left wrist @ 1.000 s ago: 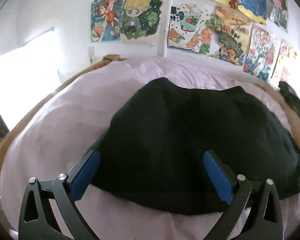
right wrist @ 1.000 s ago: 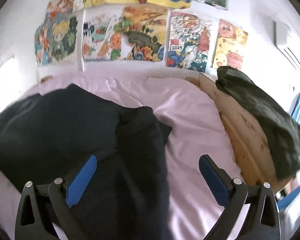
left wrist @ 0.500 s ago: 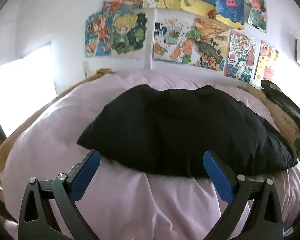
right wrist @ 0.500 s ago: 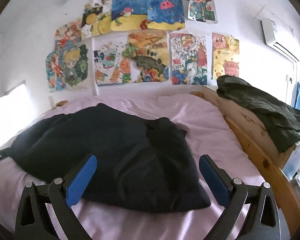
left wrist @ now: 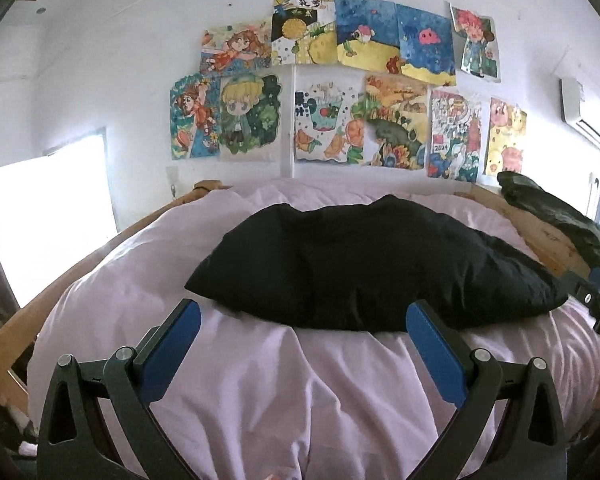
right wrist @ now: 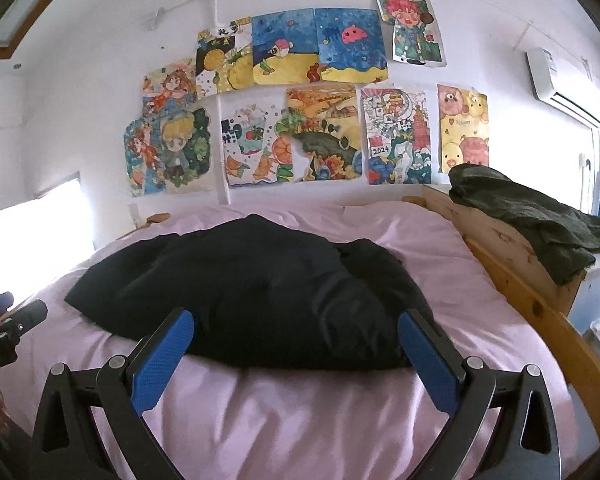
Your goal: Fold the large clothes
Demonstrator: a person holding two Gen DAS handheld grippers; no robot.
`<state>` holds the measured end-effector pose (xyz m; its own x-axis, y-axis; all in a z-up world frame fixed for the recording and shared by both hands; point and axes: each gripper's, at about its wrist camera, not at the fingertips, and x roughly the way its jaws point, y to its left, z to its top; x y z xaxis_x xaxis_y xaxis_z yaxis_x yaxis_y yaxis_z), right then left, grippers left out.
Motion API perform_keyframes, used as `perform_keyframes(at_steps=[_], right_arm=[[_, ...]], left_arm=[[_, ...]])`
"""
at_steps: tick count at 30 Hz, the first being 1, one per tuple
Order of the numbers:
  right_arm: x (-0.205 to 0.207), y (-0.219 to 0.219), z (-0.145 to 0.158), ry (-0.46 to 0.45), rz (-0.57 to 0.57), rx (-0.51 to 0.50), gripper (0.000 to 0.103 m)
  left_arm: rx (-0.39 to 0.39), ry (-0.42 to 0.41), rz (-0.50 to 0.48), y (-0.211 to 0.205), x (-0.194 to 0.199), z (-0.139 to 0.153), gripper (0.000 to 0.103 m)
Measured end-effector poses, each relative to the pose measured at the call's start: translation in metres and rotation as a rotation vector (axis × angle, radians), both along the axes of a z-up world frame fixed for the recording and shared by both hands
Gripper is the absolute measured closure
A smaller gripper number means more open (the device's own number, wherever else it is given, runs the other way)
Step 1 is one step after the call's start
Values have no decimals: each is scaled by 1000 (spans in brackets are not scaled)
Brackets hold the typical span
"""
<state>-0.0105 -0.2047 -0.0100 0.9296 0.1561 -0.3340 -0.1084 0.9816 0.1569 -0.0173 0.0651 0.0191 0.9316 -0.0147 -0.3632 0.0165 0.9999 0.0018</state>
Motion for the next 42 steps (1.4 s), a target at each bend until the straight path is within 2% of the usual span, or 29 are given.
perform_keyframes(at_steps=[5, 9, 14, 18, 30, 42], right_arm=[[-7, 13, -11, 33, 6, 19, 0], [-7, 25, -21, 45, 21, -14, 0], [-4, 32, -30, 55, 32, -36, 0], [-1, 33, -36, 62, 37, -35, 0], [3, 33, -40, 70, 38, -30, 0], [4, 37, -41, 71, 38, -28, 0]], left_arm=[[13, 13, -6, -3, -5, -10, 2], [15, 45, 9, -2, -2, -14, 2], [-10, 77, 18, 2, 4, -24, 2], [-55, 122, -10, 4, 8, -32, 2], [62, 81, -7, -9, 4, -34, 2], [93, 70, -10, -13, 8, -37, 2]])
